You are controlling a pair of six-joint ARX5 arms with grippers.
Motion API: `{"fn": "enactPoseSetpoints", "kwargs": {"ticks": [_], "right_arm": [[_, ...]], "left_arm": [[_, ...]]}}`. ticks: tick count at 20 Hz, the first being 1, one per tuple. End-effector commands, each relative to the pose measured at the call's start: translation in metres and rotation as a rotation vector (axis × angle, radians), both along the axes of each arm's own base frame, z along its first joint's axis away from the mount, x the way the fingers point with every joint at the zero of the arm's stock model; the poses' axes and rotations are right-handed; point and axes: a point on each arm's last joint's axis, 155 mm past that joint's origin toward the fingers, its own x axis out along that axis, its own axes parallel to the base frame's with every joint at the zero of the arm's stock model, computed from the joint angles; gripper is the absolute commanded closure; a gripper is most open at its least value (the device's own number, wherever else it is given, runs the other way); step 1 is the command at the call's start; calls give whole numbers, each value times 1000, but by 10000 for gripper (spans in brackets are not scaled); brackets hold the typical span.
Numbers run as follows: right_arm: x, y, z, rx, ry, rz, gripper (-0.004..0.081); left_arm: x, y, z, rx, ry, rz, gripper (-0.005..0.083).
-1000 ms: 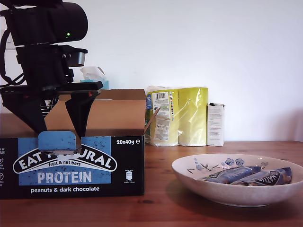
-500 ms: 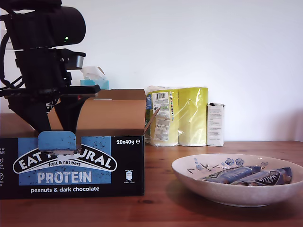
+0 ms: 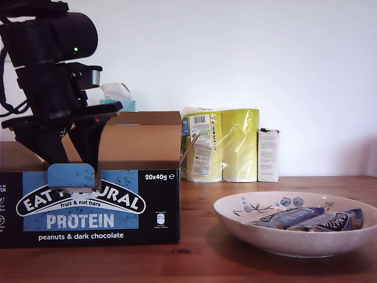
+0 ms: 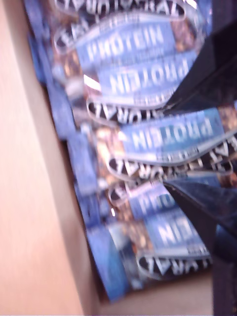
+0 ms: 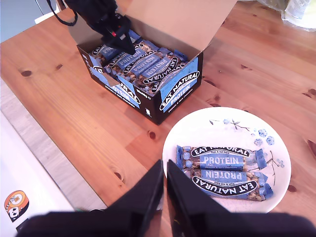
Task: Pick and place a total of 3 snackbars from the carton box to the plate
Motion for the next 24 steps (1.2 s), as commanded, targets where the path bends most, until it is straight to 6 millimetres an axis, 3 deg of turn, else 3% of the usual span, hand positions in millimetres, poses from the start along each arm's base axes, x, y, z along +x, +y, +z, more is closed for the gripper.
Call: {"fn": "enactPoseSetpoints", "kwargs": {"ticks": [1,4,10,15,18,21,24], "right_arm": [[0,0,-2,-3,0,-1,783],[0,0,-2,-2,2,-2,783],[0,0,-2,0,1,-3,783],[0,0,-2,-1,1,-3,783],[0,0,-2,0,1,-3,783],[0,0,-2,0,1,-3,783],[0,0,-2,-1,1,-2,783]], "left_arm": [[-7,1,-24,23,60,-7,397],[-8,3,-34,42,81,-10,398],[-6,12,-35,90,69,-8,405],[-8,12,-35,93,76,-11,583],[-8,11,-35,92,75,-14,597],[-4,9,-18,92,79,-15,597],[8,2,20,89,31,-58,597]]}}
